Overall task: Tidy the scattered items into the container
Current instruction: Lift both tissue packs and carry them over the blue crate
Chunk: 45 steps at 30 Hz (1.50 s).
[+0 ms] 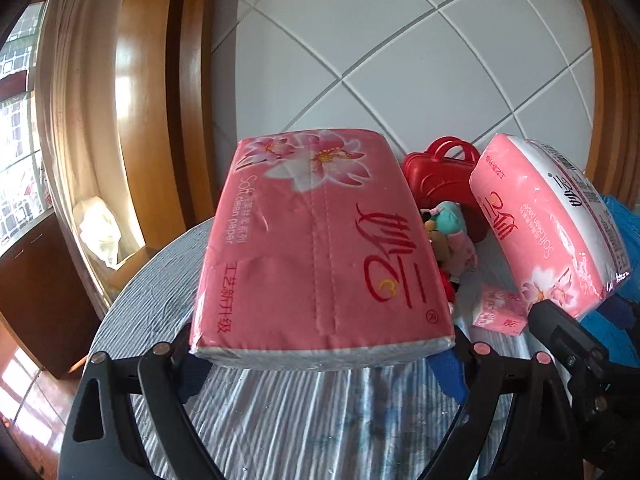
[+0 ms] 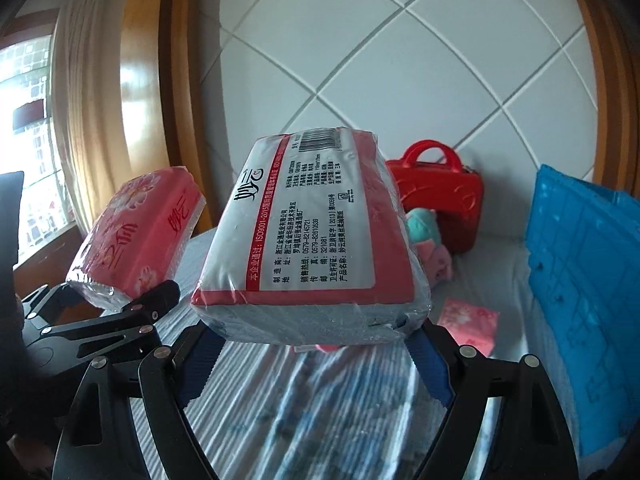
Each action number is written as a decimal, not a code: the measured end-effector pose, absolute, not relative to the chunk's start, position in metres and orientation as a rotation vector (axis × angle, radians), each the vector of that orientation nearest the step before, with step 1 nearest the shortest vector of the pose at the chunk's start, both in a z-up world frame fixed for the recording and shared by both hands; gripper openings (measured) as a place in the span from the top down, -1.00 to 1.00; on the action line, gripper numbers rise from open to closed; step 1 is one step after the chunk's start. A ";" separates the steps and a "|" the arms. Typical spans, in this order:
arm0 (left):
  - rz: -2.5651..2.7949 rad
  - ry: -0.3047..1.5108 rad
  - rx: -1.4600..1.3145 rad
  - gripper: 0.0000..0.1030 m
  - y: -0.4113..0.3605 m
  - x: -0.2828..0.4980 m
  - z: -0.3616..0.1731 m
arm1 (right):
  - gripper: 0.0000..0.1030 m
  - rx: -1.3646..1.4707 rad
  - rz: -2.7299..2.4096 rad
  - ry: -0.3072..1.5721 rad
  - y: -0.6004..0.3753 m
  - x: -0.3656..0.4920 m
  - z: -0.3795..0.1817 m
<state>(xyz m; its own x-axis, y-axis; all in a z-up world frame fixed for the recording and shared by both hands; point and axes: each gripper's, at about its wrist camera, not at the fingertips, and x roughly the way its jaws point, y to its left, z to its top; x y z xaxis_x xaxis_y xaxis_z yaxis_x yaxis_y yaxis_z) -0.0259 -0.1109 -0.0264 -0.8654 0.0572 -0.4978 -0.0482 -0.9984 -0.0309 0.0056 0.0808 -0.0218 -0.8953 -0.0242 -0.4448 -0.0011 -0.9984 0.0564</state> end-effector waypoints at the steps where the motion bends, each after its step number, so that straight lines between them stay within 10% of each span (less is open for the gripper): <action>1: 2.968 -0.022 -0.790 -0.75 -0.106 -0.023 -0.024 | -0.65 0.708 -3.063 -0.087 0.084 0.013 -0.018; 45: 2.515 0.114 -0.651 -0.75 0.345 0.065 0.086 | -0.62 0.350 -3.515 -0.071 0.494 0.151 0.127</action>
